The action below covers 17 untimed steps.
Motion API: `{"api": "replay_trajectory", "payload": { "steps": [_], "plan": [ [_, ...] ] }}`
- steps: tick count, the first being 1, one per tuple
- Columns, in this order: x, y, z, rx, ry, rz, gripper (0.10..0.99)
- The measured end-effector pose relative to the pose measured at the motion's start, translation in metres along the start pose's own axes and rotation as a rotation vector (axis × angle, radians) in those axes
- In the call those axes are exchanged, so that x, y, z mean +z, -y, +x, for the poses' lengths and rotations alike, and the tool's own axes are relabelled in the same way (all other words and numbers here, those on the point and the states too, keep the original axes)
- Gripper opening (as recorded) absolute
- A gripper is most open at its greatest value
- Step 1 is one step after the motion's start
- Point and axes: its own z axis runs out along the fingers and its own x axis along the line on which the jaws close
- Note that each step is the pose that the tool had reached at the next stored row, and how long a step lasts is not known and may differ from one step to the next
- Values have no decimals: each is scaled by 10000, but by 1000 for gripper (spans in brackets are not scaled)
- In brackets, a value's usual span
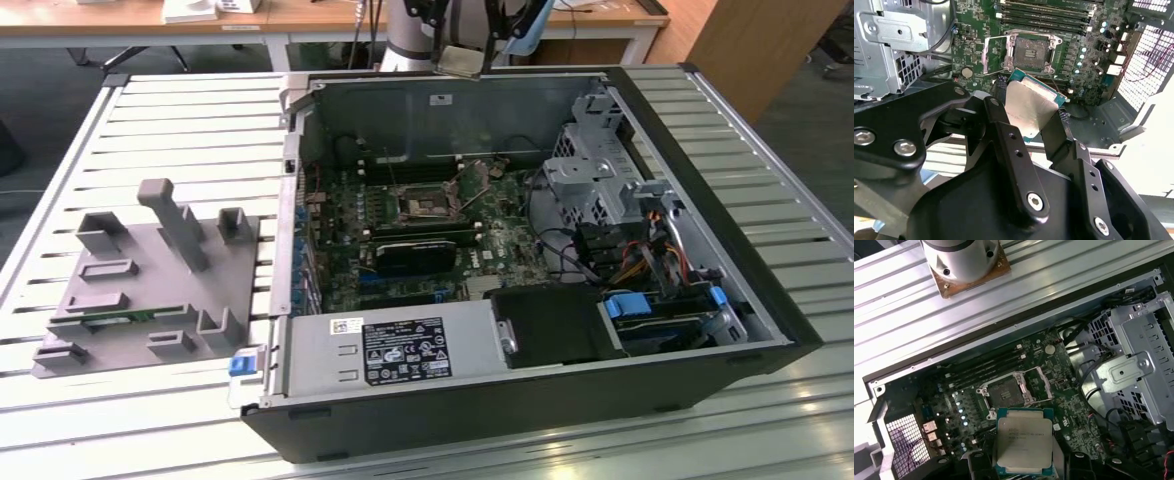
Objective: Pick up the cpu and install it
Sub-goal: 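Place the cpu into insertion slot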
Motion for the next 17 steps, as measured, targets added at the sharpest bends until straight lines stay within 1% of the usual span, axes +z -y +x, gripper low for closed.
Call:
{"api": "replay_trajectory", "payload": {
  "steps": [17],
  "plan": [
    [4,0,0,852,57,-15,533]
  ]
}}
